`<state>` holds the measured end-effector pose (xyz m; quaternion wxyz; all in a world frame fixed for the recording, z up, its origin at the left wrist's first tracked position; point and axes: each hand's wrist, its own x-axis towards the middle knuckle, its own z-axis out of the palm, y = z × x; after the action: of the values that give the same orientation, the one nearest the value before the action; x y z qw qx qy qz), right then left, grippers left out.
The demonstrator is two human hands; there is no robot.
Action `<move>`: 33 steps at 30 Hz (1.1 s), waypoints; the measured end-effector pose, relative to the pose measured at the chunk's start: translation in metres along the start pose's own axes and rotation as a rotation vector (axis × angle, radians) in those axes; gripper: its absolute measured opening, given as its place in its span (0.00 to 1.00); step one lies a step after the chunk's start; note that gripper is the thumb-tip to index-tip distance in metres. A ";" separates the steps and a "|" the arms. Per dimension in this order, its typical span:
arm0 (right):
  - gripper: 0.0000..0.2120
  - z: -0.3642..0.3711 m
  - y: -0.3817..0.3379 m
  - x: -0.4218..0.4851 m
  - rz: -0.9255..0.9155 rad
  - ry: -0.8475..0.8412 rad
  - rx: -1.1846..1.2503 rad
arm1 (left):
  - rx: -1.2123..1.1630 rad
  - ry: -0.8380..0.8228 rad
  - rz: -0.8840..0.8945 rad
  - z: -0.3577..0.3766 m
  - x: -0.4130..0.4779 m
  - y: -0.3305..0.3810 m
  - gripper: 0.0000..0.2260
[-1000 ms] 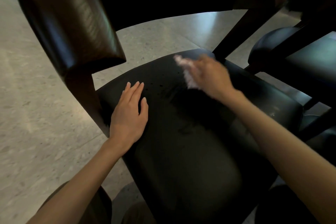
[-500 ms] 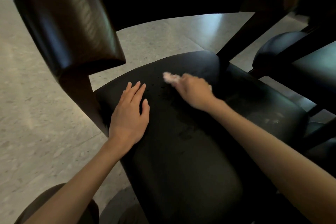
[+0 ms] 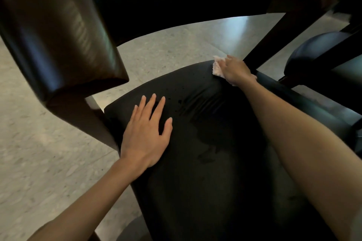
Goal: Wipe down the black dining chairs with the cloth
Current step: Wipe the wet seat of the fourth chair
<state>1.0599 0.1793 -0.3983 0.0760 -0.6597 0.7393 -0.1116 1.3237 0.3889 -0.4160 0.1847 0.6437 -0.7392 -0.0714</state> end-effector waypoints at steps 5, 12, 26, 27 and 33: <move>0.22 -0.005 -0.023 0.002 -0.032 -0.069 -0.053 | 0.009 0.008 -0.005 0.001 0.001 0.001 0.27; 0.16 0.011 -0.088 -0.056 -0.427 -0.116 0.025 | 0.005 0.031 -0.018 0.002 0.001 0.001 0.28; 0.23 -0.008 -0.013 0.026 -0.175 -0.026 -0.239 | -0.017 0.047 -0.059 0.001 0.001 0.004 0.30; 0.28 0.002 -0.005 0.036 -0.124 -0.031 -0.228 | -0.014 0.047 -0.062 0.001 0.001 0.003 0.30; 0.21 0.003 -0.034 0.017 -0.165 -0.108 -0.064 | -0.019 0.052 -0.062 0.002 0.001 0.004 0.30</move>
<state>1.0913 0.1589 -0.3914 0.0851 -0.7256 0.6804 -0.0578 1.3195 0.3879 -0.4162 0.2076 0.6662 -0.7131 -0.0672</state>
